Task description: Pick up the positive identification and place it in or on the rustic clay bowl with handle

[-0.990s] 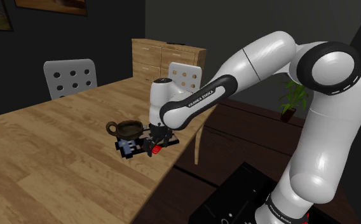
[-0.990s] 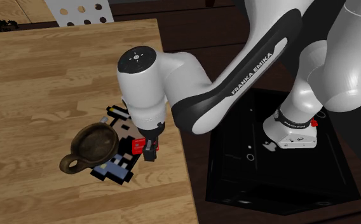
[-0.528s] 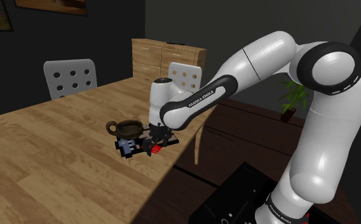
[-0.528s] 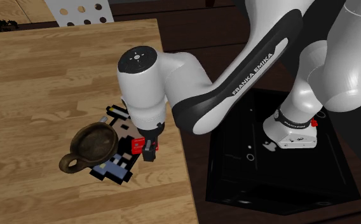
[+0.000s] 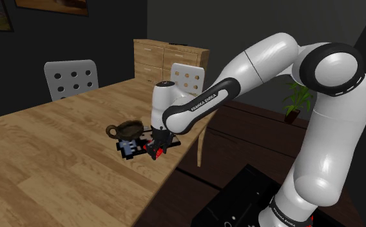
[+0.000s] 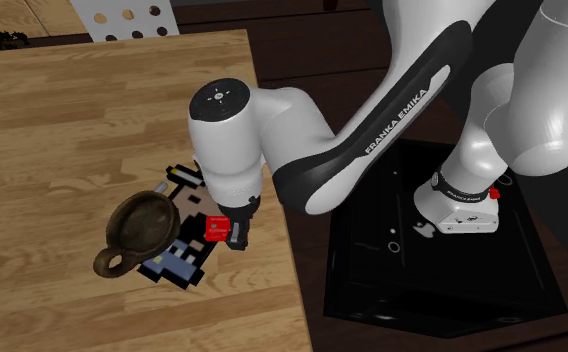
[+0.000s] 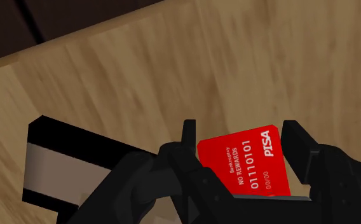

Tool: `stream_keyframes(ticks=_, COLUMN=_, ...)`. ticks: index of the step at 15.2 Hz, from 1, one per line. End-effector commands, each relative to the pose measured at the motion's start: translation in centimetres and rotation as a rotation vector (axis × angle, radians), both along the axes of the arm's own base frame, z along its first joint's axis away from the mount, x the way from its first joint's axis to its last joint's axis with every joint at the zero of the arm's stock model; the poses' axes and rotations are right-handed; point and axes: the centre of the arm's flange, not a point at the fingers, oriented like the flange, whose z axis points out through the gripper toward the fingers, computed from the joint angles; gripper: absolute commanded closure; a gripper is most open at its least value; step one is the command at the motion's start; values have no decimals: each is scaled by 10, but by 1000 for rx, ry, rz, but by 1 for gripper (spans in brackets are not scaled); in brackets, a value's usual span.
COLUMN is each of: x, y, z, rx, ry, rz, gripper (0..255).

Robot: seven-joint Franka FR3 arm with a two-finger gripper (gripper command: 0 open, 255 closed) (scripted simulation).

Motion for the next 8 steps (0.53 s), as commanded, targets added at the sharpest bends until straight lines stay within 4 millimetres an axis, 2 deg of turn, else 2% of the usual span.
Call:
stream_keyframes(ticks=1, x=-1, y=-1, z=-10, rx=-4, ry=17, rz=-1, gripper=255)
stream_keyframes(ticks=2, x=-1, y=0, z=-11, rx=-4, ry=16, rz=-1, gripper=255)
stream_keyframes(ticks=8, x=1, y=-1, z=23, rx=-3, ry=17, rz=-1, gripper=255)
